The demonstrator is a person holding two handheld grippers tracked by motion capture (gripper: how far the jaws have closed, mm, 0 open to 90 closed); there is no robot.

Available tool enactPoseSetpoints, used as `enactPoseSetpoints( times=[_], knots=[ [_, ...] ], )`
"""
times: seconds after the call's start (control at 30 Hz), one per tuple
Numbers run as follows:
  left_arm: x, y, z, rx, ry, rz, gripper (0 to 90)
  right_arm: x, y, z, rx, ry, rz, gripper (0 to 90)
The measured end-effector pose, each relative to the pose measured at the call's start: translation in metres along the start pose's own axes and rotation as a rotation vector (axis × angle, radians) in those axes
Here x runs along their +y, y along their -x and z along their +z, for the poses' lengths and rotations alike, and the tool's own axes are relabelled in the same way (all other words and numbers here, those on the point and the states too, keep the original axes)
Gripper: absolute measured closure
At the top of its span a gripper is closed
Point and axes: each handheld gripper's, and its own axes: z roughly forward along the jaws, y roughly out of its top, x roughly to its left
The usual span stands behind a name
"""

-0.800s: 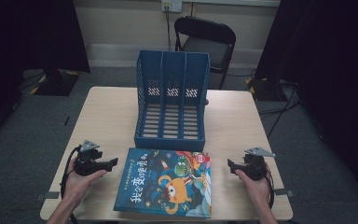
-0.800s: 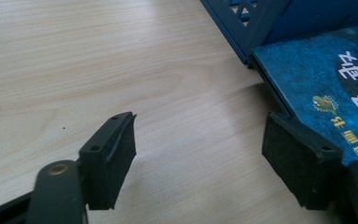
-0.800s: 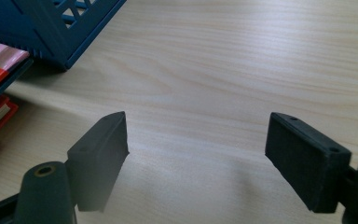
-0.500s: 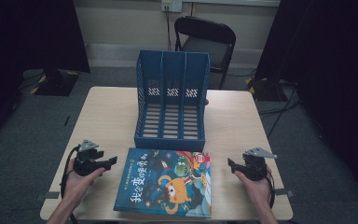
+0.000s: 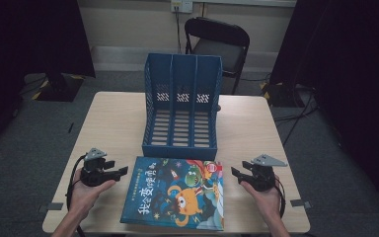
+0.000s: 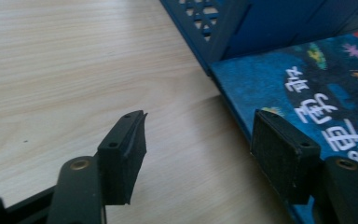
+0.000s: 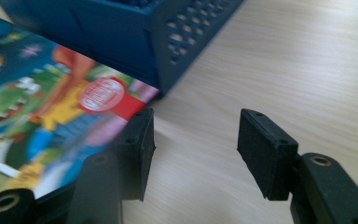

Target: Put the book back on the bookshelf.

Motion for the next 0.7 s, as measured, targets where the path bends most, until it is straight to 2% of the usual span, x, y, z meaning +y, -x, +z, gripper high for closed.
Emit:
enactPoseSetpoints(
  times=[0.07, 0.1, 0.13, 0.17, 0.23, 0.27, 0.33, 0.4, 0.5, 0.53, 0.57, 0.63, 0.7],
  knots=[
    [0.000, 0.003, -0.001, -0.014, 0.015, -0.003, 37.0, 0.005, -0.008, 0.000, 0.024, 0.009, -0.010, 46.4],
    [0.000, 0.004, -0.001, -0.028, 0.027, -0.005, 40.8, 0.007, -0.012, 0.001, 0.041, 0.006, -0.020, 45.6],
    [0.000, 0.005, -0.002, -0.036, 0.025, 0.000, 46.4, 0.011, -0.020, 0.005, 0.065, -0.012, -0.051, 42.0],
    [0.000, 0.006, -0.002, -0.033, 0.027, 0.004, 46.4, 0.011, -0.020, 0.005, 0.065, -0.012, -0.051, 42.0],
    [0.000, 0.008, 0.000, -0.056, 0.030, 0.008, 48.1, 0.015, -0.026, 0.007, 0.099, -0.014, -0.059, 40.2],
    [0.000, 0.009, 0.001, -0.066, 0.027, 0.013, 50.0, 0.019, -0.031, 0.012, 0.113, -0.022, -0.085, 40.0],
    [-0.001, 0.010, 0.005, -0.070, 0.008, 0.021, 50.6, 0.020, -0.033, 0.015, 0.122, -0.021, -0.086, 39.4],
    [-0.002, 0.012, 0.010, -0.091, -0.021, 0.028, 50.0, 0.020, -0.036, 0.020, 0.145, -0.019, -0.081, 38.5],
    [-0.002, 0.015, 0.013, -0.106, -0.027, 0.036, 48.8, 0.016, -0.040, 0.027, 0.164, -0.031, -0.078, 37.4],
    [-0.002, 0.016, 0.015, -0.102, -0.036, 0.051, 48.6, 0.015, -0.041, 0.028, 0.166, -0.036, -0.080, 37.0],
    [-0.003, 0.017, 0.016, -0.100, -0.042, 0.051, 47.9, 0.013, -0.042, 0.029, 0.168, -0.041, -0.083, 36.4],
    [-0.003, 0.018, 0.019, -0.128, -0.035, 0.026, 47.1, 0.011, -0.044, 0.032, 0.174, -0.043, -0.079, 34.5],
    [-0.003, 0.018, 0.021, -0.130, -0.032, 0.033, 47.3, 0.012, -0.046, 0.034, 0.179, -0.042, -0.087, 34.7]
  ],
)
